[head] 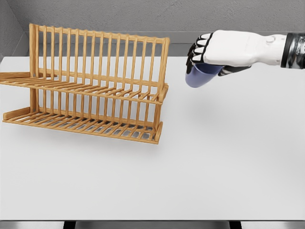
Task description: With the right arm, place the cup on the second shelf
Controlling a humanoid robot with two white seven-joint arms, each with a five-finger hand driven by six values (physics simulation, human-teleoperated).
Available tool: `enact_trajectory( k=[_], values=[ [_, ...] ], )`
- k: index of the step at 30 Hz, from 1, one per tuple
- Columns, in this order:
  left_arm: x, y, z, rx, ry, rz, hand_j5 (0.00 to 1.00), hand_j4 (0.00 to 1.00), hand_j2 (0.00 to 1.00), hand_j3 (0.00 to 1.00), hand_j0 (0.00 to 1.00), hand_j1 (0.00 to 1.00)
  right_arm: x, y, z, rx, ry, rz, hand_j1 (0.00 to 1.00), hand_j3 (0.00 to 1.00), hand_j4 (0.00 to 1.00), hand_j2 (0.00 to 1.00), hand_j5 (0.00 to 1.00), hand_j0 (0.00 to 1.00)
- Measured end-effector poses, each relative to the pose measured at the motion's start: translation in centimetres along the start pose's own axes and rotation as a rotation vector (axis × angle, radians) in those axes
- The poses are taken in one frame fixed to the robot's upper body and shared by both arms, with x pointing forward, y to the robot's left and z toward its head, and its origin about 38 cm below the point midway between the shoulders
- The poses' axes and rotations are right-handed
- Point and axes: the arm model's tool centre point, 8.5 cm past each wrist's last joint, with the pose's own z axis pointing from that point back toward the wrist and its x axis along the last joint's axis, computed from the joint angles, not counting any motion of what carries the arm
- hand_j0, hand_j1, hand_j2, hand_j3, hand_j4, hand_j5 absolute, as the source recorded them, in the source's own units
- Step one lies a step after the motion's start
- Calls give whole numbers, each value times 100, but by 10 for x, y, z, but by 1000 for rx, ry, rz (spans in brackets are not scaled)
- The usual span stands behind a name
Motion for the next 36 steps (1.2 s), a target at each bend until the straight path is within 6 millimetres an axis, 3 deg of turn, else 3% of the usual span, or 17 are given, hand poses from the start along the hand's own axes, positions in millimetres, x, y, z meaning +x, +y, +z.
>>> enact_trajectory(
  k=[19, 24, 32, 33, 34, 36],
  values=[
    [0, 0, 0, 0, 0, 0, 100, 100, 100, 100, 100, 100, 35, -38, -49, -63, -151, 90, 65, 65, 65, 65, 65, 65],
    [0, 0, 0, 0, 0, 0, 100, 100, 100, 100, 100, 100, 45, -42, -65, -60, -196, 102, 65, 65, 65, 65, 65, 65],
    [0, 0, 0, 0, 0, 0, 100, 100, 100, 100, 100, 100, 53, -29, -81, -3, -225, 122, 66, 66, 66, 66, 66, 66],
    [0, 0, 0, 0, 0, 1, 100, 100, 100, 100, 100, 100, 53, -26, -81, 11, -223, 132, 70, 70, 70, 70, 70, 70],
    [0, 0, 0, 0, 0, 0, 100, 100, 100, 100, 100, 100, 54, -26, -82, 14, -224, 134, 100, 100, 100, 100, 100, 100],
    [0, 0, 0, 0, 0, 0, 100, 100, 100, 100, 100, 100, 56, -27, -84, -1, -232, 120, 100, 100, 100, 100, 100, 100]
  ],
)
